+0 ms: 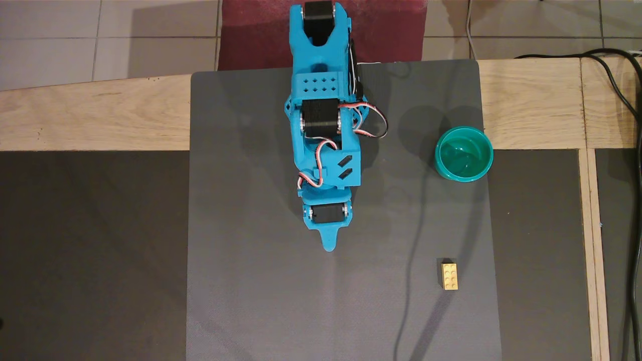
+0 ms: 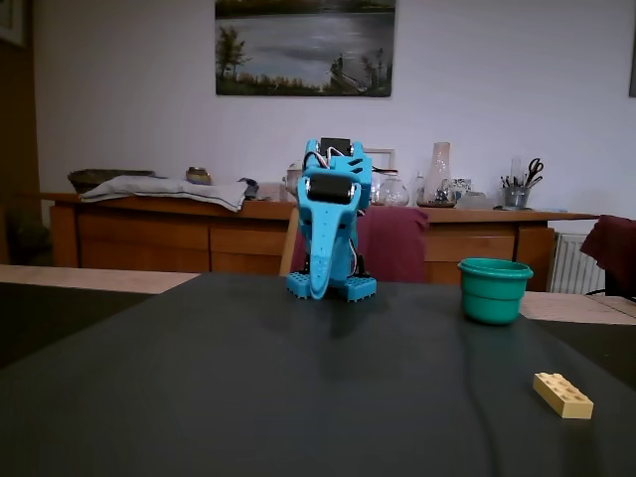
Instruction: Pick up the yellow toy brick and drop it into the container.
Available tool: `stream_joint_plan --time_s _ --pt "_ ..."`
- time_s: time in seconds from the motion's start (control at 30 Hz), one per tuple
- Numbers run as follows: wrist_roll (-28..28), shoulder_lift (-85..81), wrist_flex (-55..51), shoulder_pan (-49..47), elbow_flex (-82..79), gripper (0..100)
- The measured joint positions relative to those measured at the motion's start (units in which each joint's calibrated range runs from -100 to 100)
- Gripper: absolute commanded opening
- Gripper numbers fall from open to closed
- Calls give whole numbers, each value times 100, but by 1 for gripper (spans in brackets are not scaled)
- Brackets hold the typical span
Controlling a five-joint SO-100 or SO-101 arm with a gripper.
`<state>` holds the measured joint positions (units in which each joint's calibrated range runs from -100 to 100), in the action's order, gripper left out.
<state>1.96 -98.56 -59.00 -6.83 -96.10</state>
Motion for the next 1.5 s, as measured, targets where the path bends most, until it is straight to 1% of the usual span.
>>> stream_joint_plan --time_s 0.1,0.23,0.3,0.4,0.53,0.67,0.87,0.93,1.03,1.13,1.27,1.37,1.5 --pt "301 -25 -387 -119 571 0" --pt "481 -17 -985 -520 1160 0" --pt "513 0 -1091 -638 1214 0" --pt "709 246 -1109 -757 1278 0" --pt "878 1394 -1038 -1047 1749 0" --pt "899 3213 -845 -1566 2710 0" --pt "904 5423 -827 -1930 4377 0" --pt "1010 6018 -827 -2086 4803 0" --pt "1354 7046 -757 -2235 5492 0" --pt "1544 7522 -440 -2361 5782 0" --pt "1623 7803 -35 -2554 5918 0" --pt "1671 7879 44 -2762 5990 0" --pt "1713 7913 53 -3281 6081 0"
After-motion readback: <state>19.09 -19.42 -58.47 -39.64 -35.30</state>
